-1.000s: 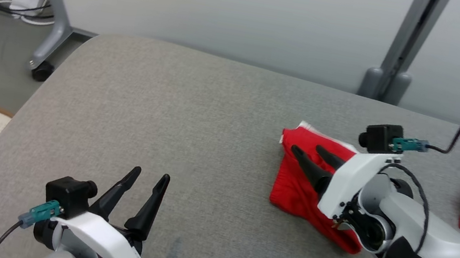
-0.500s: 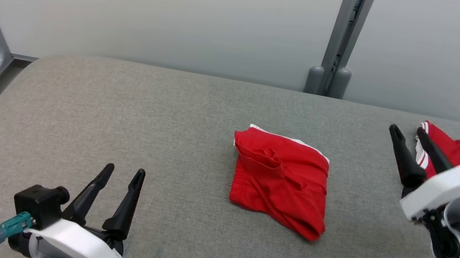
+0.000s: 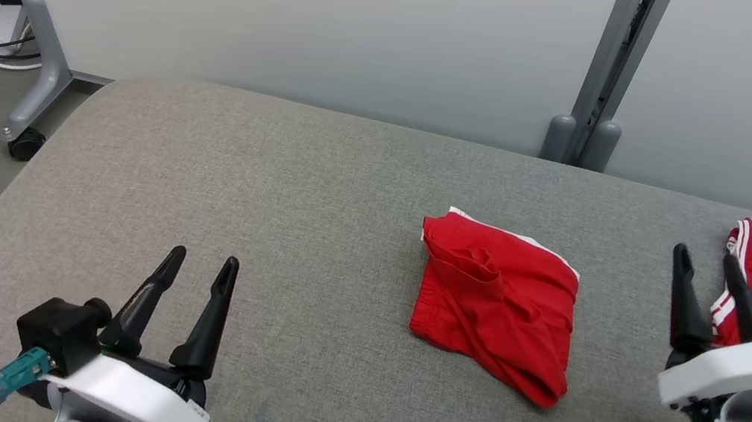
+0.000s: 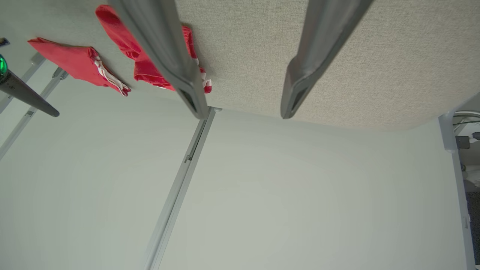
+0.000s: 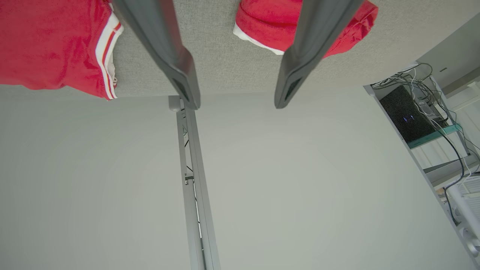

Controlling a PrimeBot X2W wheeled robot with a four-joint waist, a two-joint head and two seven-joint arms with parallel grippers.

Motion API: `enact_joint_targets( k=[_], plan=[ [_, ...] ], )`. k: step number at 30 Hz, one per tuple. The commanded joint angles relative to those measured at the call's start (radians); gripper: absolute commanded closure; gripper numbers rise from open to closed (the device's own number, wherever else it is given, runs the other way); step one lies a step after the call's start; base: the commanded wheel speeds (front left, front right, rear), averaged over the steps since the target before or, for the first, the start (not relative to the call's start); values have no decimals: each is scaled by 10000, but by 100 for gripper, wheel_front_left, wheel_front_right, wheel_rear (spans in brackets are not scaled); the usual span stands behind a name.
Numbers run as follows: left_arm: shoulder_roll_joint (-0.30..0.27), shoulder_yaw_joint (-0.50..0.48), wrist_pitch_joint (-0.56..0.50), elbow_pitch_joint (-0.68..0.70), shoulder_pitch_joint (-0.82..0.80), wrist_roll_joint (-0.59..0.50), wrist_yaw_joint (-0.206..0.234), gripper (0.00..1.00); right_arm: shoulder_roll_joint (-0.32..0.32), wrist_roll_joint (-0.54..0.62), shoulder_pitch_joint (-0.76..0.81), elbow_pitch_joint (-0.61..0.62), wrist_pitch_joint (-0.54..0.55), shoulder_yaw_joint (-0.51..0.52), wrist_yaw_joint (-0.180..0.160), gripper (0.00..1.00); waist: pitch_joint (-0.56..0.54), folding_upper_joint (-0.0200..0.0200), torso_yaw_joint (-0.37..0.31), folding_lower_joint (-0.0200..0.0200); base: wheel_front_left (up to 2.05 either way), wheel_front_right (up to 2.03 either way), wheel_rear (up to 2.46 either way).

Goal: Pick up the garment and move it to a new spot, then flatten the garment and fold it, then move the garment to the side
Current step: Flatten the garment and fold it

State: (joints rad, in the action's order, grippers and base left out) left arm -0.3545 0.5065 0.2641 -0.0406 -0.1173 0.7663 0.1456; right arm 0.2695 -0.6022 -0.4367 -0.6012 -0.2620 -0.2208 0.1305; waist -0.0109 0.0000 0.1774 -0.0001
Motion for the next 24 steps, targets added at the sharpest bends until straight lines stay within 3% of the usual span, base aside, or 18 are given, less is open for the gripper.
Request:
enact_joint_targets(
  k=[1, 5, 6, 7, 13, 18, 21, 24],
  plan=[
    [28, -81, -4, 8, 90, -110, -56, 0, -101, 151, 212, 8, -35, 46, 6, 0, 19, 0, 39, 1, 0, 0, 0],
    [336, -318, -5, -98, 149, -542, -288, 0, -693, 813, 299, -289, -37, 348, 4, 0, 227, 0, 184, 1, 0, 0, 0],
    [417, -358, -5, -151, 141, -618, -350, 0, -811, 844, 145, -457, -39, 368, 4, 58, 295, 0, 237, 1, 0, 0, 0],
    [567, -416, -4, -242, 81, -772, -509, 0, -924, 963, -181, -982, -6, 308, 4, 100, 427, 0, 381, 1, 0, 0, 0],
    [947, -559, -3, -620, -141, -1088, -879, 0, -969, 987, -1458, -3046, 601, -127, 4, 100, 719, 0, 984, 1, 0, 0, 0],
    [1166, -744, -3, -867, -201, -1289, -1095, 0, -1098, 159, -2012, -4523, 1765, -280, 4, 100, 830, 0, 1538, 1, 0, 0, 0],
    [1270, -821, -3, -936, -206, -1355, -1181, 0, -1224, -344, -1976, -4735, 2083, -294, 6, 100, 853, 0, 1768, 1, 0, 0, 0],
    [1385, -987, -4, -1071, -133, -1475, -1297, 0, -1458, -1570, -1633, -4499, 2603, -404, 6, 100, 887, 0, 2093, 1, 0, 0, 0]
  ],
)
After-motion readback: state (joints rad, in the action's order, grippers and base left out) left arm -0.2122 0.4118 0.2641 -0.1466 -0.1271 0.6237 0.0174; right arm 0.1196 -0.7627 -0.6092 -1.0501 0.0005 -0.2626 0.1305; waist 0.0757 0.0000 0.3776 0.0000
